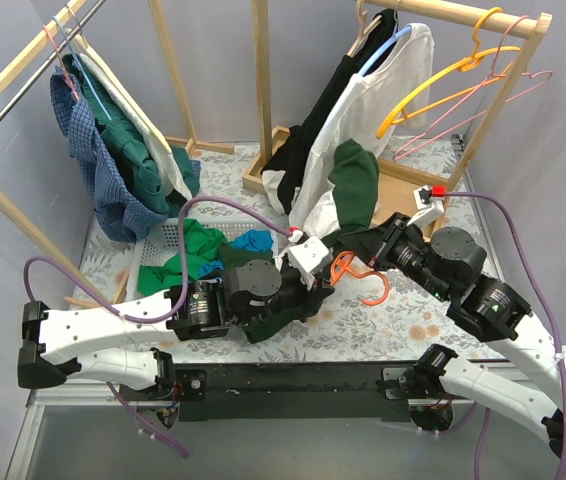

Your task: Remove the t-shirt from the hanger

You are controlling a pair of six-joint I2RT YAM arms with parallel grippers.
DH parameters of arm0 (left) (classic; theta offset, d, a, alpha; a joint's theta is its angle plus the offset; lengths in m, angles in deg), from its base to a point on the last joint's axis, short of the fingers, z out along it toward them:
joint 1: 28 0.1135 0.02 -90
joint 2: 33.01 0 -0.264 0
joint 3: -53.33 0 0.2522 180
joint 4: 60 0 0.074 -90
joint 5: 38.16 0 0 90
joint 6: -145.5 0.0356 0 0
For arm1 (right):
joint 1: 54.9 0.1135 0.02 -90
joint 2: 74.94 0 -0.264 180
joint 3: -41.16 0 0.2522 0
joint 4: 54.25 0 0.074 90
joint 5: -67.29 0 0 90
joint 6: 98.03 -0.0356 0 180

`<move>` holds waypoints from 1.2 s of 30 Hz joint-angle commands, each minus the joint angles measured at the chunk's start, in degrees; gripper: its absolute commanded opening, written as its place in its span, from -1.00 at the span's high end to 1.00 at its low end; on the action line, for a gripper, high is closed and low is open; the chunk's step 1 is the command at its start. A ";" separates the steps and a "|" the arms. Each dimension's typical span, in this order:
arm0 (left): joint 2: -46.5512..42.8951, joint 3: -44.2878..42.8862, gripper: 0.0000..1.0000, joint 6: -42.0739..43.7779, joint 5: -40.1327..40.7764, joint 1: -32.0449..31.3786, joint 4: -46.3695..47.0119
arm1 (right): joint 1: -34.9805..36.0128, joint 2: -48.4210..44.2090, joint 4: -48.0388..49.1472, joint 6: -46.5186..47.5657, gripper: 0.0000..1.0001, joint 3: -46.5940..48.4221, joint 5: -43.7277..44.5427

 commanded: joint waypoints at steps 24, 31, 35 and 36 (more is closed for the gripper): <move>7.88 13.01 -0.23 18.10 18.88 -9.49 25.47 | -0.31 2.38 -14.27 -9.56 0.97 6.85 10.50; 15.62 15.56 0.03 27.94 41.03 -12.31 40.85 | -0.31 2.29 -14.53 -9.56 0.97 7.56 10.06; 16.07 15.91 0.51 29.11 43.25 -12.31 43.85 | -0.40 1.77 -14.80 -9.56 0.97 7.29 9.71; 15.72 15.91 0.69 28.67 43.25 -12.31 43.59 | -0.31 1.68 -14.62 -9.56 0.97 7.21 9.62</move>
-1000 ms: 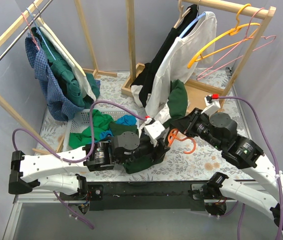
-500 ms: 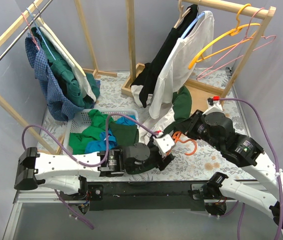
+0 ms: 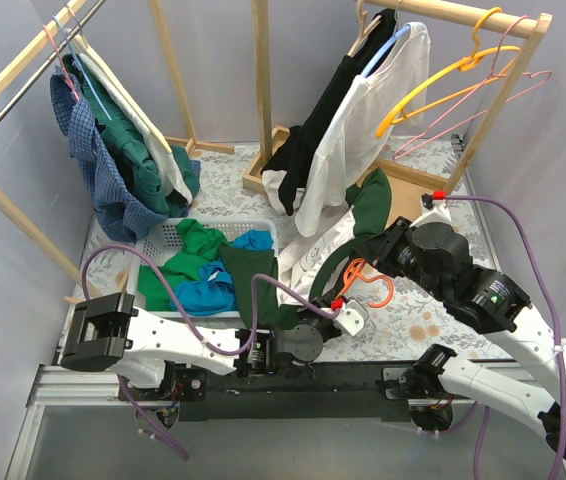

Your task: Remove the t-shirt from the hanger

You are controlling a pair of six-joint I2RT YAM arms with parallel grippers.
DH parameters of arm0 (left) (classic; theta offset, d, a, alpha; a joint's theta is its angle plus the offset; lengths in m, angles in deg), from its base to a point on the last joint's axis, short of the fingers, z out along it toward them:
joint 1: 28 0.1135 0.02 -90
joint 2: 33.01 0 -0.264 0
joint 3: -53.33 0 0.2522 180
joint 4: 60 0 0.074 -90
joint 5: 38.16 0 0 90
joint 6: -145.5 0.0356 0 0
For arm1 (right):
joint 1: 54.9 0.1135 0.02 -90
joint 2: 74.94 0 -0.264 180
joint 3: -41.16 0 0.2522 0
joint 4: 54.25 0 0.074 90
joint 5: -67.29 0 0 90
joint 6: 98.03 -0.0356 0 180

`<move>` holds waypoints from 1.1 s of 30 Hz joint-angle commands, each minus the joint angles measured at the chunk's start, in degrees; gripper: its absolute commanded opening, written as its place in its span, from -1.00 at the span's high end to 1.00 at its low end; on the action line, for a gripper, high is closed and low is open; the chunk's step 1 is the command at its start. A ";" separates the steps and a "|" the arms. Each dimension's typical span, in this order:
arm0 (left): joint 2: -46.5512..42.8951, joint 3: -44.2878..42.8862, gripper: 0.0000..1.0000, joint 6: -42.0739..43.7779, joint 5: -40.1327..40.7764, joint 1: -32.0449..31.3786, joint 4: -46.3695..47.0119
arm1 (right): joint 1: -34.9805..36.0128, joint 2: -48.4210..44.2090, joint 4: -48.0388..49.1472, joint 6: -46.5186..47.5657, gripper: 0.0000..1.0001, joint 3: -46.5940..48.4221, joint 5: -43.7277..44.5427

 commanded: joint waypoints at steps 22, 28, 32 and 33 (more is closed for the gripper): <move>-24.66 -13.51 1.00 -11.19 -27.06 3.59 -35.15 | 0.06 -8.27 10.27 28.29 -0.96 9.83 5.16; -25.90 -18.87 1.00 -13.21 -37.09 7.19 -45.61 | 0.06 -6.77 8.95 48.87 -0.95 12.74 3.85; -25.37 -20.72 1.00 -14.18 -41.83 9.83 -50.01 | -0.02 -7.91 9.57 57.92 -0.93 12.39 0.52; -25.46 -20.89 1.00 -14.53 -43.14 10.62 -50.19 | 0.06 -8.35 8.69 61.16 -0.91 12.48 -0.88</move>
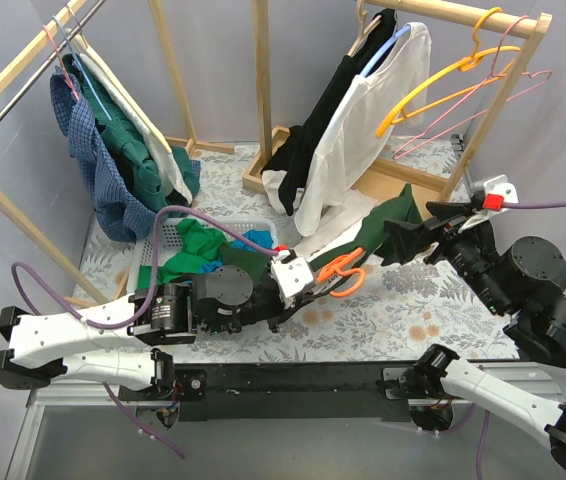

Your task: Remove the t-shirt from the hanger

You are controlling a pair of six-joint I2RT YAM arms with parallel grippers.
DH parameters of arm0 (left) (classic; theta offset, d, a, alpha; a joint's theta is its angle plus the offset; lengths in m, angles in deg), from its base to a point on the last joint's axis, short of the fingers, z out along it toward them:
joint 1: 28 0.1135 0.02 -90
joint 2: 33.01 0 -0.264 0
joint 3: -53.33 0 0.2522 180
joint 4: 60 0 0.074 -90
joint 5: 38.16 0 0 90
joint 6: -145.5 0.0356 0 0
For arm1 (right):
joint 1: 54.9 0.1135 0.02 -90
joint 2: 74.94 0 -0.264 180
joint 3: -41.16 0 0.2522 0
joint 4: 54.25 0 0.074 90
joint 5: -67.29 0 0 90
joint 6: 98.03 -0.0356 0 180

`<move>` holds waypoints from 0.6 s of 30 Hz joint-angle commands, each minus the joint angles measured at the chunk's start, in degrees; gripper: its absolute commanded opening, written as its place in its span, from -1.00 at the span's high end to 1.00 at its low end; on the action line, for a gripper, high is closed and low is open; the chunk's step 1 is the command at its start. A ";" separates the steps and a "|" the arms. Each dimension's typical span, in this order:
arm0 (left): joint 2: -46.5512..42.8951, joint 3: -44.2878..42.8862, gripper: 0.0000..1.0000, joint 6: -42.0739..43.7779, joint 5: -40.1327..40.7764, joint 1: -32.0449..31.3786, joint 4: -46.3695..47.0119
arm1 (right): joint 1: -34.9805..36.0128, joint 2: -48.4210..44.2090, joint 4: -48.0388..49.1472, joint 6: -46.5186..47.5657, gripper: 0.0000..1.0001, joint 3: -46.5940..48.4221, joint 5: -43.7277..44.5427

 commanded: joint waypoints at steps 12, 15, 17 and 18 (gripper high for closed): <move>2.31 -4.57 1.00 -1.31 -37.84 25.41 -2.43 | -0.15 4.15 -16.02 24.50 -0.77 10.96 -31.15; 3.19 -5.71 1.00 1.24 -42.59 26.91 -2.43 | -0.07 4.25 -12.34 26.25 -0.74 8.86 -34.67; 3.72 -7.12 1.00 2.29 -45.22 27.79 -4.01 | -0.07 4.68 -11.19 27.39 -0.74 8.58 -36.61; 4.42 -8.69 1.00 2.56 -47.58 28.05 -4.62 | -0.15 5.73 -11.36 28.45 -0.74 9.11 -36.79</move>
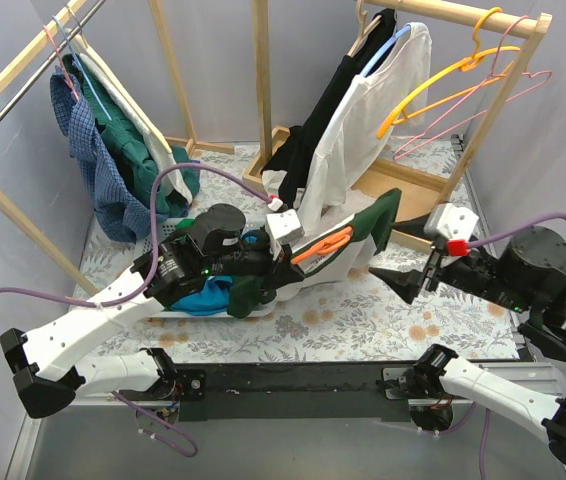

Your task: Remove the t-shirt from the hanger

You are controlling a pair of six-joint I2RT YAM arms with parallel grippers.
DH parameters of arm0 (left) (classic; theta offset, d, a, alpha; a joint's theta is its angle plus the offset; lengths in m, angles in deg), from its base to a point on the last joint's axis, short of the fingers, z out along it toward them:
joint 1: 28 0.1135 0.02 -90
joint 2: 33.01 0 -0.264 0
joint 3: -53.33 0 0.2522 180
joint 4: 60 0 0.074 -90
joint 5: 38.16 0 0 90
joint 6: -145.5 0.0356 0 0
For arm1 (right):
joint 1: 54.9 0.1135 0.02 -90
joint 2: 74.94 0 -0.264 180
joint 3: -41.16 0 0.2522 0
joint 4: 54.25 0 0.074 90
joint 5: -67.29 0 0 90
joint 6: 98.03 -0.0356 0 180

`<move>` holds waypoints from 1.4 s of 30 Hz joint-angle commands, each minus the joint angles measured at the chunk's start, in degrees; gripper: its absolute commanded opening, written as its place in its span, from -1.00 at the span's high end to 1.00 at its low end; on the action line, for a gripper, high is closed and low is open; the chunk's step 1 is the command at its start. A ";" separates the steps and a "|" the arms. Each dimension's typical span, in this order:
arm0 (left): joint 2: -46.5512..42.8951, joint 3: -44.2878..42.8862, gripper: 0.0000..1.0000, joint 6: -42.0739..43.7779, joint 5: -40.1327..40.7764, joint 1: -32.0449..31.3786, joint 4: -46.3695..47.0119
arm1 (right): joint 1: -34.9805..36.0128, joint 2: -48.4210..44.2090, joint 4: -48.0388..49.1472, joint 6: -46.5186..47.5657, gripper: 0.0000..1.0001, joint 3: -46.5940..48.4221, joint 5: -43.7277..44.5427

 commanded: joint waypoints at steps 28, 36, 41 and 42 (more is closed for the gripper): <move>8.51 -13.18 1.00 7.83 -35.93 2.20 -8.87 | -0.02 8.11 -2.39 8.99 -0.69 3.58 -21.94; 8.43 -12.66 1.00 7.30 -36.99 2.20 -8.70 | -0.02 8.72 2.26 7.49 -0.42 0.33 -24.05; 8.60 -12.13 1.00 6.86 -37.69 2.11 -7.47 | -0.11 9.86 4.10 6.61 -0.24 -1.16 -25.37; 8.69 -11.95 1.00 6.86 -37.69 2.20 -7.38 | -0.11 9.95 4.63 6.35 -0.13 -1.43 -25.63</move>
